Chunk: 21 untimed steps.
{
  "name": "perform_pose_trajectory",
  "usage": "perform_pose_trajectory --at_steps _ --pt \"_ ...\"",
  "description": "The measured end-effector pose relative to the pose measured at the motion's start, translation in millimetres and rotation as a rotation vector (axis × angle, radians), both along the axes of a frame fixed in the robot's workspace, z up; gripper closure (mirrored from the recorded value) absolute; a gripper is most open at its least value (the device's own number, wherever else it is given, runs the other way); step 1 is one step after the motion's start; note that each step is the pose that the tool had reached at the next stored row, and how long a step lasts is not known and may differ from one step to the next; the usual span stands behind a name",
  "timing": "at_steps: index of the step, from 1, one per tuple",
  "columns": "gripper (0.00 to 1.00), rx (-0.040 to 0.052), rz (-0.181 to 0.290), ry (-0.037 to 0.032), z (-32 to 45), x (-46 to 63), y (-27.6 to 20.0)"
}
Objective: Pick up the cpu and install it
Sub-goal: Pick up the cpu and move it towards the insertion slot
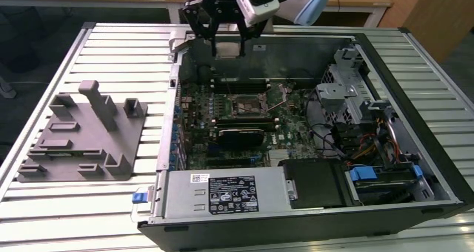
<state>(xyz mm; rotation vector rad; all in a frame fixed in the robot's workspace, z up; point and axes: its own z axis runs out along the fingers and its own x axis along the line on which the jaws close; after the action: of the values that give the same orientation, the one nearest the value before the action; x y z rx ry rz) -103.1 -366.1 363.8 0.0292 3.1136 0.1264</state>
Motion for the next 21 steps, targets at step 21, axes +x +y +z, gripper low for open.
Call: perform_pose_trajectory --at_steps 21 --pt "0.45 -0.0001 0.000 0.0000 -11.8 14.6 2.7"
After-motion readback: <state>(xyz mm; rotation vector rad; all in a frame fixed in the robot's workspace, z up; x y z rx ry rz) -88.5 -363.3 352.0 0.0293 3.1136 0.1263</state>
